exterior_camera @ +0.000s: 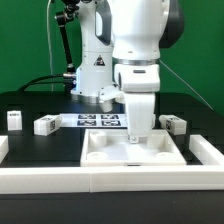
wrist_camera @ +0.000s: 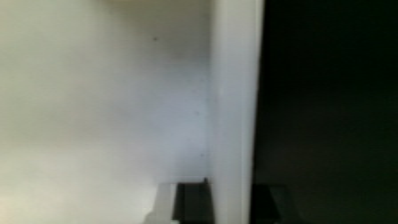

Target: Assemble square table

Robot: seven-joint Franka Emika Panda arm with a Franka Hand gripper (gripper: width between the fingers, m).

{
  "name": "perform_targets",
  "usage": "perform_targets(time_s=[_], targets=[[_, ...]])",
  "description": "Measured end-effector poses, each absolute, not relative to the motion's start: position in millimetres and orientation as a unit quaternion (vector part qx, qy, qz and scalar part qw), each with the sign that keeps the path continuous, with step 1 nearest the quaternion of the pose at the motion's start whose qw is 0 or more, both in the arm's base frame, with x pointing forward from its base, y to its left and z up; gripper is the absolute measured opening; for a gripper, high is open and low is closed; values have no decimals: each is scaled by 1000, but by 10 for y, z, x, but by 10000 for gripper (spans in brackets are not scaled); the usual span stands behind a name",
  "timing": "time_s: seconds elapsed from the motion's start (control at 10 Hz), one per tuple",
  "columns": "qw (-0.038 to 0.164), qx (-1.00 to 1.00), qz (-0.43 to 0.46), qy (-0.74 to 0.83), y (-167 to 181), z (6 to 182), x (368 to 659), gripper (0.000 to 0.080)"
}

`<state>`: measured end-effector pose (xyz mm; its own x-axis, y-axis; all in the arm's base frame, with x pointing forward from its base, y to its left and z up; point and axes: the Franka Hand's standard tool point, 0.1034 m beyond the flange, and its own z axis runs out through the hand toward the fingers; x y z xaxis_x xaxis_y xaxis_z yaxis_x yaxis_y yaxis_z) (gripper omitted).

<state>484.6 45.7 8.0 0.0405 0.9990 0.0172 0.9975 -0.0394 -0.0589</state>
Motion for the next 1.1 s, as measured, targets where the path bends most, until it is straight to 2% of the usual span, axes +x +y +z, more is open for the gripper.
perform_targets(time_s=[0.5,1.0,1.1], targets=[[37,-719,12,-694,807,72,4938,60],[36,-725,12,-688,803,59,4928,60],[36,-725,13,-687,799,56,4927,165]])
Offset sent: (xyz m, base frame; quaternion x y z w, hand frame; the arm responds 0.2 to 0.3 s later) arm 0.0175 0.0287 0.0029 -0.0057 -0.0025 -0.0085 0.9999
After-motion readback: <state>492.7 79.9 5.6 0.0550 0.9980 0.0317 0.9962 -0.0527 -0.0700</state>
